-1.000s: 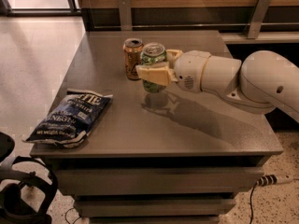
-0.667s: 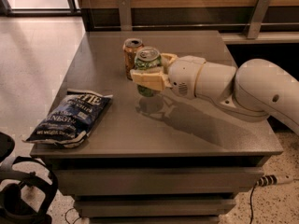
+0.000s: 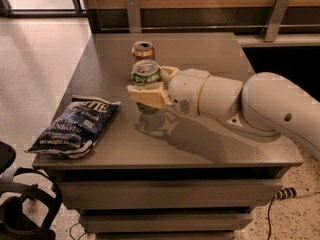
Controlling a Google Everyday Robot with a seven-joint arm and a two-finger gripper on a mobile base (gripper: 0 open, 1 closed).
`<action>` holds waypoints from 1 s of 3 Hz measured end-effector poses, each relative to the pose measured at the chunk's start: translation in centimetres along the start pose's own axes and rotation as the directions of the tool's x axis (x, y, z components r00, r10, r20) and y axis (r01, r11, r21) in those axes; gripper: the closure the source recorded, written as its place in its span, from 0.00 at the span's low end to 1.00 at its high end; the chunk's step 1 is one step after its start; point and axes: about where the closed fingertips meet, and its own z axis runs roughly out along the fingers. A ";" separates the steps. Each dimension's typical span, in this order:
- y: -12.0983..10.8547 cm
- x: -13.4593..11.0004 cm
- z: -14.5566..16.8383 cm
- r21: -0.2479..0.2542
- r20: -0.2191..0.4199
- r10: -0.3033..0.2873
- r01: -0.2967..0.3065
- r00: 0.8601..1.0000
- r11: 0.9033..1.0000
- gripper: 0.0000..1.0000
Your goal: Move green can near blue chip bag
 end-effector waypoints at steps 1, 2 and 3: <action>1.6 0.5 0.8 -0.028 -0.011 0.003 -0.003 1.000 1.000 1.00; 3.1 0.9 1.6 -0.061 -0.013 0.005 -0.006 1.000 0.998 1.00; 4.2 1.6 2.0 -0.081 -0.031 0.023 -0.025 0.999 0.996 1.00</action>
Offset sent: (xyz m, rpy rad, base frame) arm -0.0260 0.0402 -0.0227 -0.0046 0.0336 0.0902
